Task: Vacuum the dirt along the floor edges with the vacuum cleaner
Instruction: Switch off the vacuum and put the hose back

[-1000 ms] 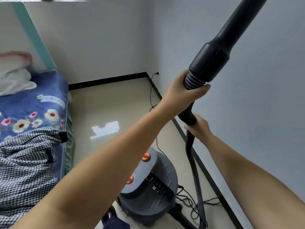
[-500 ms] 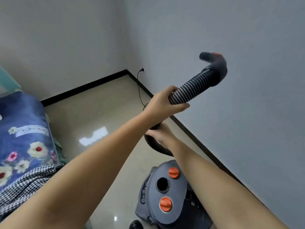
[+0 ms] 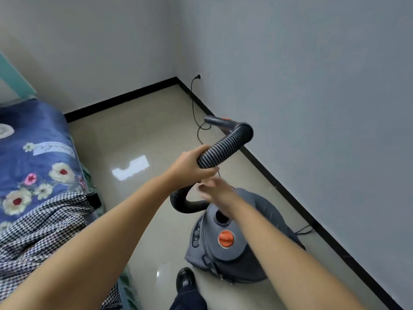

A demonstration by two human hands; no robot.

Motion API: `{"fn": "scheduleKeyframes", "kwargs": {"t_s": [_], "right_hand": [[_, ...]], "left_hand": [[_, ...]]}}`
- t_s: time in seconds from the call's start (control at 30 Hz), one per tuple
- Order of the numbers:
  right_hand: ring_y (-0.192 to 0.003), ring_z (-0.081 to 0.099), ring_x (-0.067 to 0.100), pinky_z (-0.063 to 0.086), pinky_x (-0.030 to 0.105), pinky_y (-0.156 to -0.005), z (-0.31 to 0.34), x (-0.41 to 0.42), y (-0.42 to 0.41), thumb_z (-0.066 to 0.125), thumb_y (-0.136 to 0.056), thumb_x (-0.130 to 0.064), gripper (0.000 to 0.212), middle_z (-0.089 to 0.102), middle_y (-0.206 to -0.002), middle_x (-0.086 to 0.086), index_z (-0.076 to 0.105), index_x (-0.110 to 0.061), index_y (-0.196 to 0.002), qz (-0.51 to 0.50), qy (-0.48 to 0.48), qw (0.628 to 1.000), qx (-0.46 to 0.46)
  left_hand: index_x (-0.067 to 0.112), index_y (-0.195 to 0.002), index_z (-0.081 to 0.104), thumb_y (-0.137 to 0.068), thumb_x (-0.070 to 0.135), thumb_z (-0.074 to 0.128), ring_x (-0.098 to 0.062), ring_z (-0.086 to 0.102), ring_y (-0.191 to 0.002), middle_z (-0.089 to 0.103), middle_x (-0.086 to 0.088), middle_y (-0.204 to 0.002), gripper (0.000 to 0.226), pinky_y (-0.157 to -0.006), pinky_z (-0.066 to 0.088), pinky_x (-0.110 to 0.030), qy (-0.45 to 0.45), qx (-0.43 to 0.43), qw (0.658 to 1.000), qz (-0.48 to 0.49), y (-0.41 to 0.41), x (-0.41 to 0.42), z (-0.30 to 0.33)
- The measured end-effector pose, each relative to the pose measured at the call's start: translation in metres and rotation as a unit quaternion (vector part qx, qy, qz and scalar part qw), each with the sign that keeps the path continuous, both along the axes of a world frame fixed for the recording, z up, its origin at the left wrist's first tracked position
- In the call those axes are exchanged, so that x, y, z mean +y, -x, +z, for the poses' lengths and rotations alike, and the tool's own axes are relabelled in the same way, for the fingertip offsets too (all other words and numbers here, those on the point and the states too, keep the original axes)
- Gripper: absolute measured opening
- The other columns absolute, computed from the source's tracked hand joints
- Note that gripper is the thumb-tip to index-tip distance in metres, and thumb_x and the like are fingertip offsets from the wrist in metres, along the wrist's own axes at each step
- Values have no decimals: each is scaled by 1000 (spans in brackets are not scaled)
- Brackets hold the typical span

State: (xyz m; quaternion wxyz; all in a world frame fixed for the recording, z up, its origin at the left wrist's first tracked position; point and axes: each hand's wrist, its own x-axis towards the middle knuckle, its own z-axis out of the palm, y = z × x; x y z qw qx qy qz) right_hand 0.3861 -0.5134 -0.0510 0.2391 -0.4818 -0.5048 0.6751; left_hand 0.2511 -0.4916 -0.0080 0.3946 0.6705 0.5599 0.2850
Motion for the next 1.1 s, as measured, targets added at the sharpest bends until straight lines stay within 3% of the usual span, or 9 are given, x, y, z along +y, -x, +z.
{"fn": "scheduleKeyframes", "kwargs": {"t_s": [0.1, 0.17, 0.33, 0.47, 0.53, 0.7, 0.87, 1.0, 1.1], "right_hand": [[-115, 54, 25, 37, 50, -104, 26, 5, -63, 40, -98, -27, 22, 59, -124, 11, 58, -14, -104, -223, 148, 938, 220], [-106, 58, 26, 42, 52, -101, 44, 10, -94, 42, -96, -45, 44, 63, -112, 14, 56, -9, -117, -276, 160, 903, 289], [-57, 66, 21, 57, 36, -61, 64, -14, -109, 62, -90, -30, 33, 64, -60, 8, 47, -7, -109, -330, 154, 904, 224], [-45, 58, 16, 52, 29, -49, 61, -42, -130, 64, -85, -24, 28, 57, -55, 6, 49, -8, -102, -375, 186, 872, 254], [-44, 56, 14, 51, 27, -46, 52, -59, -140, 65, -82, -23, 29, 55, -59, 5, 51, -7, -102, -389, 203, 860, 259], [-45, 55, 14, 50, 26, -47, 22, -96, -133, 65, -83, -26, 22, 55, -59, 2, 52, -8, -88, -400, 227, 844, 275], [-46, 55, 14, 52, 26, -52, 4, -117, -110, 63, -84, -23, 15, 56, -59, 1, 53, -13, -89, -408, 211, 851, 254], [-42, 53, 15, 50, 24, -47, 8, -125, -127, 64, -86, -24, 17, 56, -58, 2, 52, -12, -87, -426, 207, 858, 197], [-40, 52, 15, 49, 23, -44, 10, -137, -159, 68, -84, -25, 20, 57, -57, 3, 55, -9, -86, -458, 208, 853, 138]], "left_hand": [[24, -120, 56, -80, 23, 72, 2, 60, -60, 63, 11, -80, 43, -57, 52, -15, -19, 8, 1000, -14, -17, -31, -4], [25, -124, 54, -80, 26, 72, -3, 64, -72, 66, 7, -86, 47, -69, 54, -23, -49, 61, 996, -34, -36, -48, -2], [23, -122, 48, -80, 35, 73, -18, 65, -82, 65, -2, -95, 50, -73, 56, -33, -7, 37, 994, -103, -86, -83, -4], [29, -112, 55, -76, 41, 77, -11, 63, -89, 62, 3, -97, 43, -76, 54, -22, 90, -41, 979, -180, -85, -118, -39], [37, -100, 50, -76, 38, 78, -2, 58, -85, 58, 15, -91, 36, -70, 45, -11, 122, 37, 969, -212, -70, -138, -69], [24, -90, 51, -75, 27, 72, -15, 56, -83, 56, 11, -84, 26, -60, 37, -17, 150, 207, 944, -210, -6, -167, -128], [27, -106, 53, -75, 56, 66, -19, 64, -86, 68, 6, -93, 44, -67, 42, -25, 70, 330, 914, -225, 43, -204, -132], [32, -116, 55, -70, 75, 55, -18, 66, -82, 69, 6, -87, 63, -64, 38, -22, 83, 236, 931, -265, -9, -268, -136], [31, -118, 53, -74, 65, 64, -16, 65, -94, 69, 9, -96, 57, -73, 42, -22, 127, 165, 939, -275, -81, -291, -142]]}}
